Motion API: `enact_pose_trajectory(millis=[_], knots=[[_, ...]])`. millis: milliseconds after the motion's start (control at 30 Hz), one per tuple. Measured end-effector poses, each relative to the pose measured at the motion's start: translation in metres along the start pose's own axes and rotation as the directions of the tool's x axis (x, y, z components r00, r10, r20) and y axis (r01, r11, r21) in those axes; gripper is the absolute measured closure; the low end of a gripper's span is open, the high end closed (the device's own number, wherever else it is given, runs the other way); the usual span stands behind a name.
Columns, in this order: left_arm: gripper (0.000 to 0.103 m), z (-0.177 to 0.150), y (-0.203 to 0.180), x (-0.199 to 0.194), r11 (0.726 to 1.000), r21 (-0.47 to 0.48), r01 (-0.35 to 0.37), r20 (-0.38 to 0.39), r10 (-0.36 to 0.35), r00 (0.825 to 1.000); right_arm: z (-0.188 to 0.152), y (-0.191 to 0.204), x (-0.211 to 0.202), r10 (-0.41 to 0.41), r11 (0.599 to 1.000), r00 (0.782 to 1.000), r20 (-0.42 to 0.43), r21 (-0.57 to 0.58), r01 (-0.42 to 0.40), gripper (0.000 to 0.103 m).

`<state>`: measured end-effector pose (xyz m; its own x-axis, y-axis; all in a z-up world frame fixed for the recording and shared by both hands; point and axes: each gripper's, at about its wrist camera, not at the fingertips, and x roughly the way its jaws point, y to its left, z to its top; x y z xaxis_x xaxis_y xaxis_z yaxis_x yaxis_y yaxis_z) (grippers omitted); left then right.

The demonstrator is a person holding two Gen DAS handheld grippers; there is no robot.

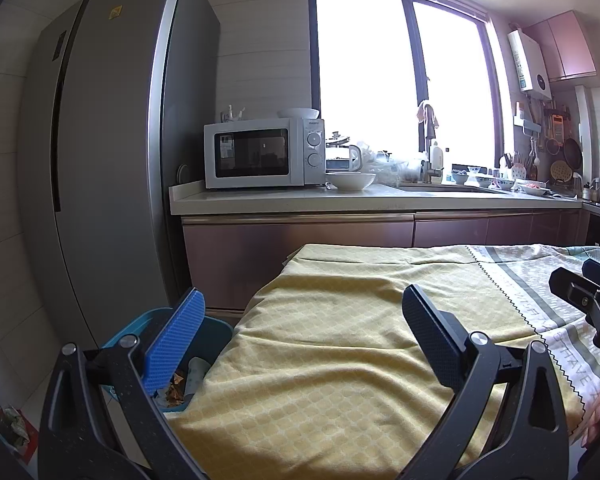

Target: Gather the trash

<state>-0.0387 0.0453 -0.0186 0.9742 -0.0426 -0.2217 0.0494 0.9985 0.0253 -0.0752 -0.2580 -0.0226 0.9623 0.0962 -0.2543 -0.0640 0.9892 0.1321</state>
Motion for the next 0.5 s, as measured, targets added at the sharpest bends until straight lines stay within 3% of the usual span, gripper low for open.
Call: enact_pose_trajectory(millis=[500], knots=[[0.006, 0.0007, -0.0005, 0.0027, 1.0, 0.002, -0.003, -0.004, 0.003, 1.0, 0.0011, 0.0001, -0.0009, -0.002, 1.0, 1.0, 0.002, -0.001, 0.002, 0.007]])
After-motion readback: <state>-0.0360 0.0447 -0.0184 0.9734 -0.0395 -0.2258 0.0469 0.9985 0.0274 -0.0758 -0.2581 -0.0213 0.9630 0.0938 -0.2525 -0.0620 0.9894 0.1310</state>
